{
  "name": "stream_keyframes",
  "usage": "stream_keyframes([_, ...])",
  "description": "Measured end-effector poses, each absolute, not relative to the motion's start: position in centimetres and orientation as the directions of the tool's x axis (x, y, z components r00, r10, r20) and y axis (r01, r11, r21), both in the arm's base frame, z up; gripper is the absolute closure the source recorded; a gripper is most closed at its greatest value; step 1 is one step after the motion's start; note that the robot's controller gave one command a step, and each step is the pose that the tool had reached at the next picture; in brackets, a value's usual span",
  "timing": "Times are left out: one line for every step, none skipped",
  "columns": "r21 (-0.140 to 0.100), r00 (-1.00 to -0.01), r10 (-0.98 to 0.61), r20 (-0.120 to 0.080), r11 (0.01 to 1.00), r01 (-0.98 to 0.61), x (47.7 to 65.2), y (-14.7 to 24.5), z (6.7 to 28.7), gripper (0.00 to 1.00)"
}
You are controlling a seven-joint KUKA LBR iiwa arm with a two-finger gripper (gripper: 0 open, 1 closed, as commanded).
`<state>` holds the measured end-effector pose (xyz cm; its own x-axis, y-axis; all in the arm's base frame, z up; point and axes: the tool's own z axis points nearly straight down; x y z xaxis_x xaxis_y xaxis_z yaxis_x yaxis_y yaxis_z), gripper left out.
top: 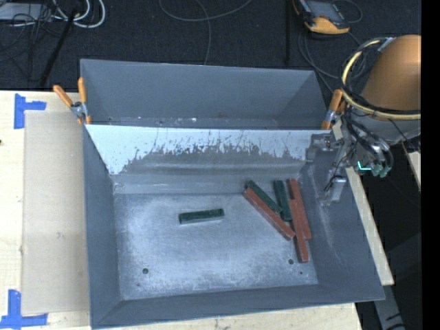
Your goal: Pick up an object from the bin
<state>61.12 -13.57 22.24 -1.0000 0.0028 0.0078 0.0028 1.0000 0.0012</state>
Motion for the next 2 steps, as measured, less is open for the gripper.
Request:
stream_keyframes([0.002, -1.0, 0.009, 0.009, 1.0, 0.009, 59.7, -8.4, 11.4, 0.0])
stream_keyframes([0.001, -0.97, 0.242, 0.001, 0.97, 0.242, 61.4, -5.5, 7.5, 0.0])
